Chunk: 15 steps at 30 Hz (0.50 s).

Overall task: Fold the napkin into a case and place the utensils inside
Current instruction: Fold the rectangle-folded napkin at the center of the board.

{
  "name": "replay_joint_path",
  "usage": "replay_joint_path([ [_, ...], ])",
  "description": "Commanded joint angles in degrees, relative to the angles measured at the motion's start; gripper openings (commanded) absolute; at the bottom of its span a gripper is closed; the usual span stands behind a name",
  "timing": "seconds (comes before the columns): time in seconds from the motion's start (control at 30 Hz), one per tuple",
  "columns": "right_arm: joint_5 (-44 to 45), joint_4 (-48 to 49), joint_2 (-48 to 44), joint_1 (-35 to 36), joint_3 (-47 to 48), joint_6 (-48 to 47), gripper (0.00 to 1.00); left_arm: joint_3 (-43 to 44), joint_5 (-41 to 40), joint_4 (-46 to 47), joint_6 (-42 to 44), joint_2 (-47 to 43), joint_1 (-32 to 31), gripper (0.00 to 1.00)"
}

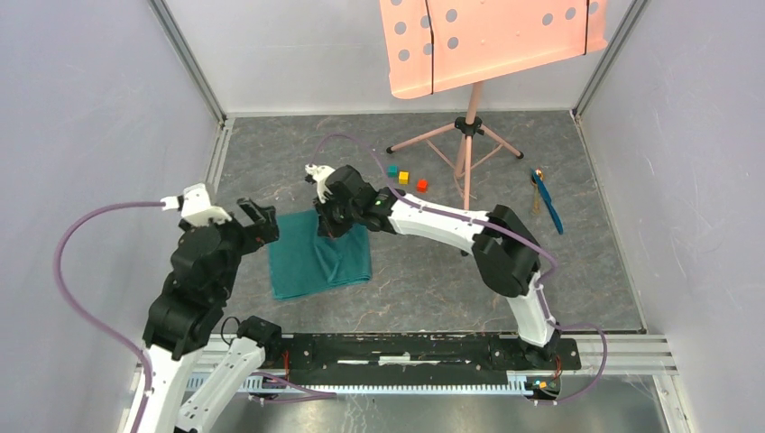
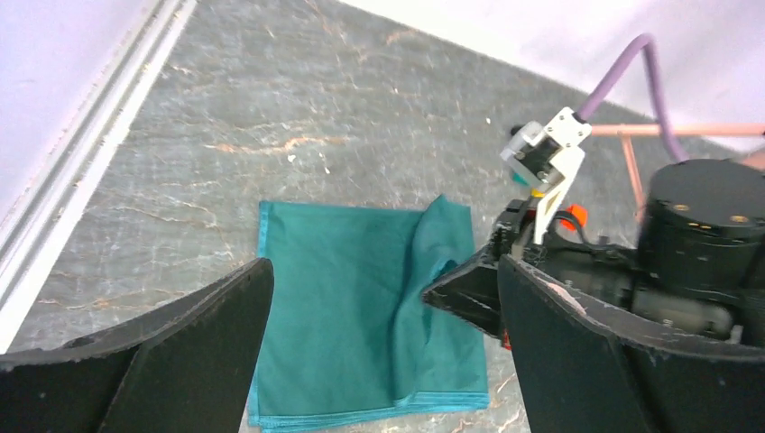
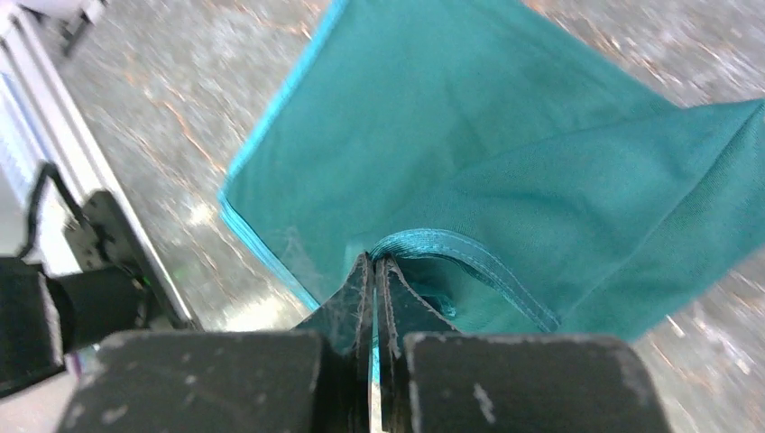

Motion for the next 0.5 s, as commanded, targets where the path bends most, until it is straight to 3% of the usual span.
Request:
replay_joint_path([
  [0.0,-7.9,8.4,5.7,1.4,8.3,6.9,0.00,0.7,-6.8,-1.0,-2.2,-4.3,0.0,1.00],
  [0.47,-12.3,13.3,15.7,2.9,16.3,12.6,0.00,3.7,-8.4,-3.4,0.4,-4.1,0.1,1.00],
])
